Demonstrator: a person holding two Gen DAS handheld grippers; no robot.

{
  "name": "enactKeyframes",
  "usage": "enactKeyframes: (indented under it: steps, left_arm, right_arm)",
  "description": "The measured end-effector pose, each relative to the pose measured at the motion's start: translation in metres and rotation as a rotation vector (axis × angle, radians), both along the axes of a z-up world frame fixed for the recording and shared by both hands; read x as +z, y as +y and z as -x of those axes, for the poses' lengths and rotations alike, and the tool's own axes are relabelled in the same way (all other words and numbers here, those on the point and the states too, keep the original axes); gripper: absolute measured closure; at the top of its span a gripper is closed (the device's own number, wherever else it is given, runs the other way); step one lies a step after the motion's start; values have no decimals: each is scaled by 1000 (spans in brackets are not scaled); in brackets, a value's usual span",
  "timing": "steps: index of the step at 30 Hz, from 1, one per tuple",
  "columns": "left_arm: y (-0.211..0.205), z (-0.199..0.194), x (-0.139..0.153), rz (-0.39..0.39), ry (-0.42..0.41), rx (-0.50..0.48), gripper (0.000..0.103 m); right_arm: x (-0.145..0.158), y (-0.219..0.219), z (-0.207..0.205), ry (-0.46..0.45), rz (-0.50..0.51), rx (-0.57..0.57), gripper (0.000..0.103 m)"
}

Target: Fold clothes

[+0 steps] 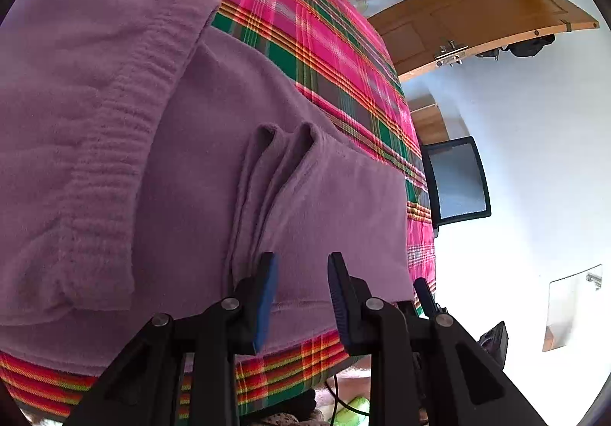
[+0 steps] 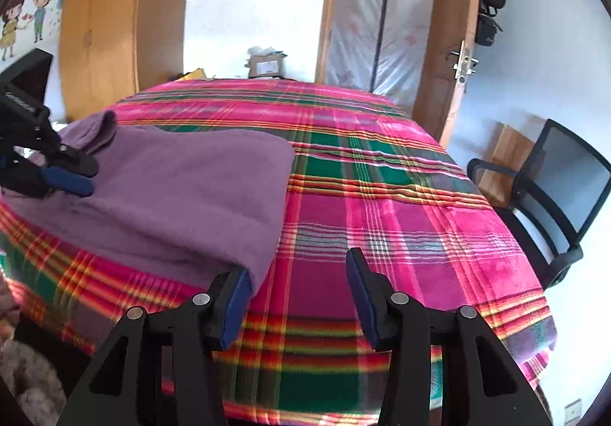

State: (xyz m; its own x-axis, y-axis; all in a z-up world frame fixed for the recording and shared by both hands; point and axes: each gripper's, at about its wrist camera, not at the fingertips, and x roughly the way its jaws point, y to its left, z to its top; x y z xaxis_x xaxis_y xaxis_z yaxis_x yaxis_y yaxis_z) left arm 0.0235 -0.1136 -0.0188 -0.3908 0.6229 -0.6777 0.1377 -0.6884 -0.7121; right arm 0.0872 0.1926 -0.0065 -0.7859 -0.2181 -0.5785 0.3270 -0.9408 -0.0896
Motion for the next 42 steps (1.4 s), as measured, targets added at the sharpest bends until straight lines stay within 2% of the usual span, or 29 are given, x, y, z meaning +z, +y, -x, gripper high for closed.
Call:
enactKeyframes:
  steps: [3,8,10,12,15,17,19,22,27,32,38,42]
  left_arm:
    - [-1,0,5,11,-19,-8,75]
    - [-4,-3,17,48,0,27,75]
    - [-2,2,20,51,17,29,75]
    - [1,7,22,53,34,32,75]
    - [4,14,26,57,59,36,75]
    - [7,19,28,59,76,39,75]
    - [9,24,30,62,93,41,75]
    - [13,31,34,65,119,46,75]
    - [11,44,20,67,71,58,75]
    - [12,51,3,60,20,52,75]
    - [12,50,-4,38,28,46,75]
    - [10,47,-4,29,20,50,75]
  right_arm:
    - [8,12,-4,-33,65,7,54]
    - [28,33,0,-40,307,-14,54]
    - [31,34,7,-38,353,-31,54]
    - [31,27,18,-40,342,-54,54]
    - [31,12,27,-37,337,-22,54]
    - [31,-1,28,-18,313,15,59]
    - [27,-17,26,-7,264,58,71]
    - [16,-27,24,-28,231,90,83]
    - [0,-34,20,-57,201,115,85]
    - [-5,-33,14,-37,192,135,86]
    - [-6,-35,11,-17,171,159,84]
    - [5,-29,15,-52,208,145,84]
